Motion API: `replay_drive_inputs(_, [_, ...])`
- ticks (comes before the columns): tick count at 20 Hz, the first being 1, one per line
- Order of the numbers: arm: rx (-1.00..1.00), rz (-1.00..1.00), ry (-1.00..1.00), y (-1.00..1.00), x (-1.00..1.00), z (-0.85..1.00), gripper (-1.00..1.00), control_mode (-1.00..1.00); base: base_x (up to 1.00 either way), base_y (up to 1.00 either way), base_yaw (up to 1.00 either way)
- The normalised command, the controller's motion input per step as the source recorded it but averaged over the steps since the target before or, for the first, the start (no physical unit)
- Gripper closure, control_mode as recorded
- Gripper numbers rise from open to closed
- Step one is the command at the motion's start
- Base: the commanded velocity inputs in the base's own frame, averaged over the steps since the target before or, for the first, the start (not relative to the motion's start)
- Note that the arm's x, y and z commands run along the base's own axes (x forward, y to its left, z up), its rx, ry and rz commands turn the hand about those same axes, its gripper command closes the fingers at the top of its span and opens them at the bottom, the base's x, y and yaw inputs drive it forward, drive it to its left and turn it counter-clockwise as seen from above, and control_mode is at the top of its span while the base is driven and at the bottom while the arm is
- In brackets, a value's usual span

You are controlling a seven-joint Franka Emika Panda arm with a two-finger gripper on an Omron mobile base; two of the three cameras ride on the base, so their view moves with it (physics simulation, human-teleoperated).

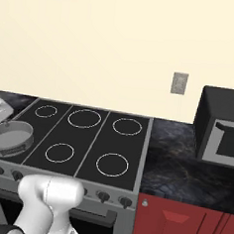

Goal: Turn off the front left burner of the stove.

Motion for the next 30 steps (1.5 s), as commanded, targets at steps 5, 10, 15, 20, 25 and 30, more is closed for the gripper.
replay_drive_inputs(5, [-0.39,0.55,-0.04,1.0,-0.49,-0.58,-1.0,-1.0,0.0,0.0,0.0])
replay_drive_inputs(10, [-0.4,0.2,0.01,0.98,-0.1,-0.58,-1.0,-1.0,0.0,0.0,0.0])
replay_drive_inputs(15, [-0.27,0.15,0.09,0.75,0.0,-0.64,-1.0,-1.0,0.0,0.0,0.0])
replay_drive_inputs(20, [-0.41,0.16,0.02,0.86,0.07,-0.67,-1.0,-1.0,0.0,0.0,0.0])
replay_drive_inputs(25, [-0.45,0.2,-0.01,0.59,0.26,-0.62,-1.0,-1.0,0.0,0.0,0.0])
replay_drive_inputs(30, [-0.23,0.19,-0.19,0.15,0.26,-0.36,-1.0,-1.0,0.0,0.0,0.0])
